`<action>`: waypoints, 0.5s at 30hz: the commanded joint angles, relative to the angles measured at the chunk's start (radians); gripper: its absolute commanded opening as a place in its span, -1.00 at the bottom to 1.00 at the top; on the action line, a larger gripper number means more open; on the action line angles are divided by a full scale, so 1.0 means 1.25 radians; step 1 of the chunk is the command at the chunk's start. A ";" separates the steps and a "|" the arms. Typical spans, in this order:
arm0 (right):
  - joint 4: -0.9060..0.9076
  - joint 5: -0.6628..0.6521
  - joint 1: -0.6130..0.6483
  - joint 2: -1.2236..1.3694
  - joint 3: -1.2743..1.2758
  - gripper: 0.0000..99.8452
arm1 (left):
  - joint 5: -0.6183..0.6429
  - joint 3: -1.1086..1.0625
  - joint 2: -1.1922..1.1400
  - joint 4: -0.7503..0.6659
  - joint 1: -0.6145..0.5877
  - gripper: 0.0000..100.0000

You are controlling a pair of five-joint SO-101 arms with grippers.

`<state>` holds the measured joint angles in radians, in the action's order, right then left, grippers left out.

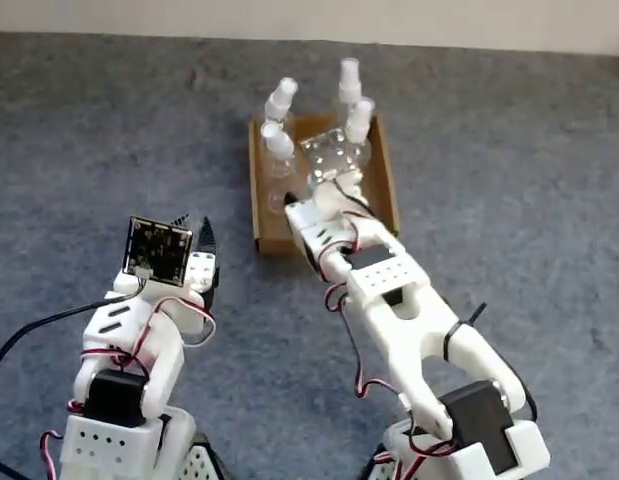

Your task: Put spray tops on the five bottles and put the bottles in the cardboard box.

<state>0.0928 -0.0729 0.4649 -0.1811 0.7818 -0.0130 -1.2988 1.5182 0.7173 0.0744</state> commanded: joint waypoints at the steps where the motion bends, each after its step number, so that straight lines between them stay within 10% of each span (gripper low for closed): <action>1: -0.008 -0.005 0.007 -0.006 -0.003 -0.63 | -0.002 0.003 0.004 -0.017 -0.007 -0.98; 15: 0.025 -0.004 0.003 -0.067 -0.009 -0.58 | -0.002 0.002 0.004 -0.017 -0.007 -0.98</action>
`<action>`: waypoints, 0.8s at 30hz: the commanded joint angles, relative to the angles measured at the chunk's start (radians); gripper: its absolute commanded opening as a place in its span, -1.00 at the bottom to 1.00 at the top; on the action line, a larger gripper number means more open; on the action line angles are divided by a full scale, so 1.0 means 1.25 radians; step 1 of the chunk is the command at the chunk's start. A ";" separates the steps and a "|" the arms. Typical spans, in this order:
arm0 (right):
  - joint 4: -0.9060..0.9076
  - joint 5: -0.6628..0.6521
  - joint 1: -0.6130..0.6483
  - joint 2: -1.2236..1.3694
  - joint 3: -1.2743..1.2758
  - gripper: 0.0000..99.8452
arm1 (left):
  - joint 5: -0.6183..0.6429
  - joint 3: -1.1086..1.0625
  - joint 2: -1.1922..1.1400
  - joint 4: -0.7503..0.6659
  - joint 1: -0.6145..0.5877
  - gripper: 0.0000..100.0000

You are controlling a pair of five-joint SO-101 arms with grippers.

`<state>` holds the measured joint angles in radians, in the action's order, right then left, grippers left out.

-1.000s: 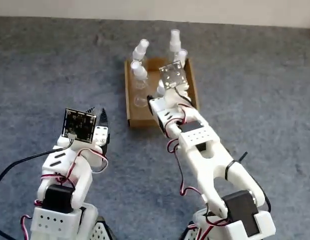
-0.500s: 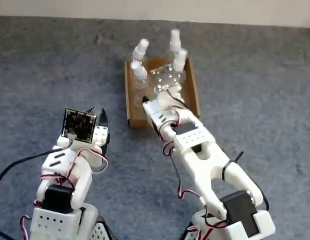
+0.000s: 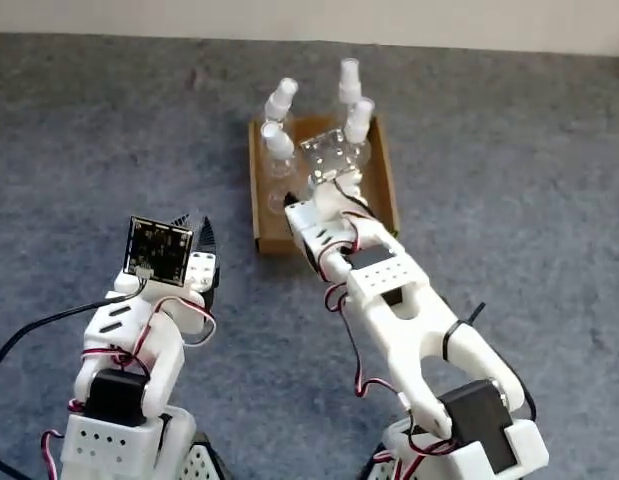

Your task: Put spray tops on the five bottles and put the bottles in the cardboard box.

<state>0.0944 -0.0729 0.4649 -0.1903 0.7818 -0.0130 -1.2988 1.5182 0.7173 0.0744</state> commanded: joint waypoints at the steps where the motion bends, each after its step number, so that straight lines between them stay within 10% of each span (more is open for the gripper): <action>1: 0.055 -0.004 0.003 -0.074 -0.009 -0.53 | -0.002 0.002 0.004 -0.017 -0.007 -0.98; 17: 0.357 -0.005 0.004 -0.395 -0.009 -0.42 | -0.002 0.003 0.004 -0.018 -0.013 -0.98; 24: 0.574 -0.010 -0.036 -0.692 0.105 -0.94 | -0.006 0.044 0.006 -0.017 -0.014 -0.98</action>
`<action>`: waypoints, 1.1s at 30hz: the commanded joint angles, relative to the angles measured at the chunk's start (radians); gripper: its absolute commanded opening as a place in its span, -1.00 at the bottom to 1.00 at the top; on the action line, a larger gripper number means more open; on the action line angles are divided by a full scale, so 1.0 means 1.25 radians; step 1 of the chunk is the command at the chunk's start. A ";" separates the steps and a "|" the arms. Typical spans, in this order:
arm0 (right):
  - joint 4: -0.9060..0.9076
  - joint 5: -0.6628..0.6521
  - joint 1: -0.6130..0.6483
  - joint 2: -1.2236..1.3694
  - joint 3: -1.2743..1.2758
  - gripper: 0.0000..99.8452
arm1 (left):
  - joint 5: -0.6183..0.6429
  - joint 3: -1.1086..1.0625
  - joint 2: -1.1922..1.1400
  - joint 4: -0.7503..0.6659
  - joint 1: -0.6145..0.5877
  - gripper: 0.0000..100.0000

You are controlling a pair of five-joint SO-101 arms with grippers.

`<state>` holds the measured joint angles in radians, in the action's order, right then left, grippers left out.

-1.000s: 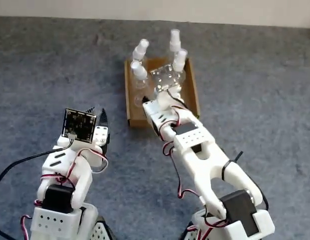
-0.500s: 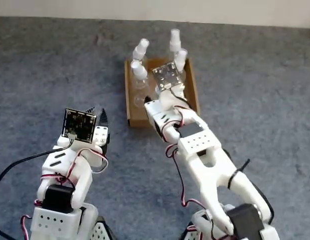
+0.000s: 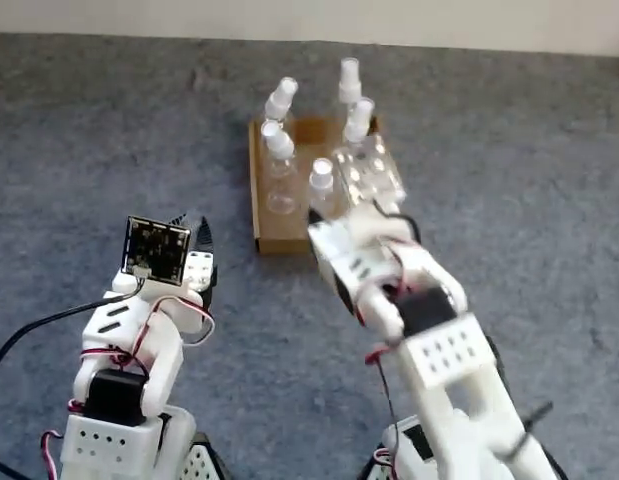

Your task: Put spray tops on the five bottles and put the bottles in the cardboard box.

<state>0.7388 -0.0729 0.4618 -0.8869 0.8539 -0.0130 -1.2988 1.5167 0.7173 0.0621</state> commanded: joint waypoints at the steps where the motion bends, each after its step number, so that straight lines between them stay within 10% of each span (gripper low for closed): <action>1: 0.069 -0.010 -0.047 -0.179 0.085 -0.98 | -0.006 0.045 0.007 -0.016 -0.013 -0.98; 14: 0.152 -0.195 -0.257 -0.762 0.646 -0.99 | -0.006 -0.080 0.241 0.133 -0.150 -0.97; 24: 0.262 -0.195 -0.258 -0.760 0.760 -0.99 | -0.005 -0.320 0.219 0.036 -0.188 -0.98; 33: 0.413 -0.195 -0.261 -0.760 0.773 -0.99 | -0.006 -0.317 0.225 0.206 -0.271 -0.98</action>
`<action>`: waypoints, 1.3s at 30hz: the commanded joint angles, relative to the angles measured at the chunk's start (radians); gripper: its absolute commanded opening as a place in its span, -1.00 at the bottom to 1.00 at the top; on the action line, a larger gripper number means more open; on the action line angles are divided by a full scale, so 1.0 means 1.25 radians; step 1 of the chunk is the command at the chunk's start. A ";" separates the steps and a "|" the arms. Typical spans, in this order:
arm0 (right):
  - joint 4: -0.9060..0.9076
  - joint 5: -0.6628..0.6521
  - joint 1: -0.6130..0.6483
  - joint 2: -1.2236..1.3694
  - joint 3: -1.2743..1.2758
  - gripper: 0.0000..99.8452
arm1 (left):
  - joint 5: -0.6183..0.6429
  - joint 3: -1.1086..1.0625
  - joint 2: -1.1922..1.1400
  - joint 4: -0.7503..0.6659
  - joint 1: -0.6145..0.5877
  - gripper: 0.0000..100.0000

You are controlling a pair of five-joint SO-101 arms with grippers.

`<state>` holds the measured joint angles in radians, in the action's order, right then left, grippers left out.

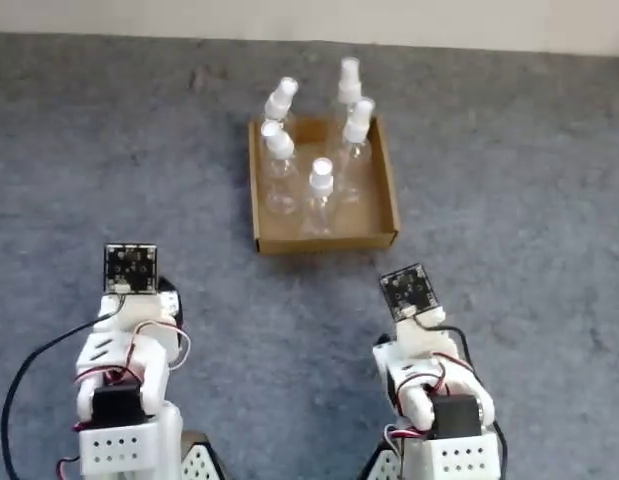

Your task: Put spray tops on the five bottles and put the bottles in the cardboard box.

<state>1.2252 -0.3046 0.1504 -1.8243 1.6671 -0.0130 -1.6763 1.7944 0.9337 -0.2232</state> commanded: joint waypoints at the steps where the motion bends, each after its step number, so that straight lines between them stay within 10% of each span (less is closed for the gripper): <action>1: 0.026 -0.010 -0.019 -0.010 0.122 -0.99 | -0.006 -0.015 0.003 0.048 -0.060 -0.98; 10: 0.026 -0.010 -0.051 -0.010 0.122 -0.99 | -0.004 -0.015 0.006 0.344 -0.150 -0.98; 39: 0.026 -0.010 -0.051 -0.010 0.122 -0.99 | -0.002 -0.015 0.004 0.331 -0.150 -0.98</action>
<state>1.2528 -0.3061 0.0967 -1.8243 1.6671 -0.0100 -1.6763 1.7944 1.3418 -0.4012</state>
